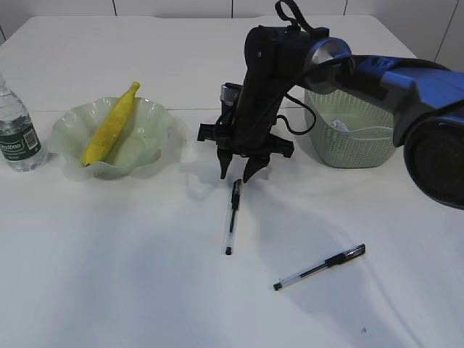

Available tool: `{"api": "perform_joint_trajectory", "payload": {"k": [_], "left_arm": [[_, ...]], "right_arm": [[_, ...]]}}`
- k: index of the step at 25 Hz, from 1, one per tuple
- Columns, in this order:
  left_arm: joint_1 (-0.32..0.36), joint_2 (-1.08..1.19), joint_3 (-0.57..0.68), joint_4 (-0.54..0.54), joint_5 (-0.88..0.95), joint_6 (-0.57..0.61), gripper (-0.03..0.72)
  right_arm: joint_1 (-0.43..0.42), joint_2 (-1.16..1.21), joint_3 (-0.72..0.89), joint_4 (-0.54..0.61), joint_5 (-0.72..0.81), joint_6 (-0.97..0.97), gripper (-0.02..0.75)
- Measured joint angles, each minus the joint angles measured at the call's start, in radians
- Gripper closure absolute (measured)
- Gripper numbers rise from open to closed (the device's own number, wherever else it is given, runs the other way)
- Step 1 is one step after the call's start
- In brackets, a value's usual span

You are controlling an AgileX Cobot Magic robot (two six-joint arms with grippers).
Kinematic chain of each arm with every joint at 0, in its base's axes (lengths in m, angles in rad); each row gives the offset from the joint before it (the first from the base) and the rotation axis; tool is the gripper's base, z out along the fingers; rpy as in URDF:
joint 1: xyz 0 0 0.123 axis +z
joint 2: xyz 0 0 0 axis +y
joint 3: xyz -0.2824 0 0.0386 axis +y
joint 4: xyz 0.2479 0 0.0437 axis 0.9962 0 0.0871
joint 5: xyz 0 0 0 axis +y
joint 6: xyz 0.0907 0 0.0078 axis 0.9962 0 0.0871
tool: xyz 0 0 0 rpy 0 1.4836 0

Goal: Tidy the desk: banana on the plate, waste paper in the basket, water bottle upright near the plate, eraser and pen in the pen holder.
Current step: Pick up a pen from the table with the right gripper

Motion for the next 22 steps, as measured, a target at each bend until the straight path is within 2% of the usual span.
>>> {"api": "perform_joint_trajectory", "payload": {"k": [22], "left_arm": [[0.0,0.0,0.0,0.0,0.0,0.0,0.137]], "right_arm": [[0.0,0.002,0.0,-0.029,-0.002,0.022,0.421]]}}
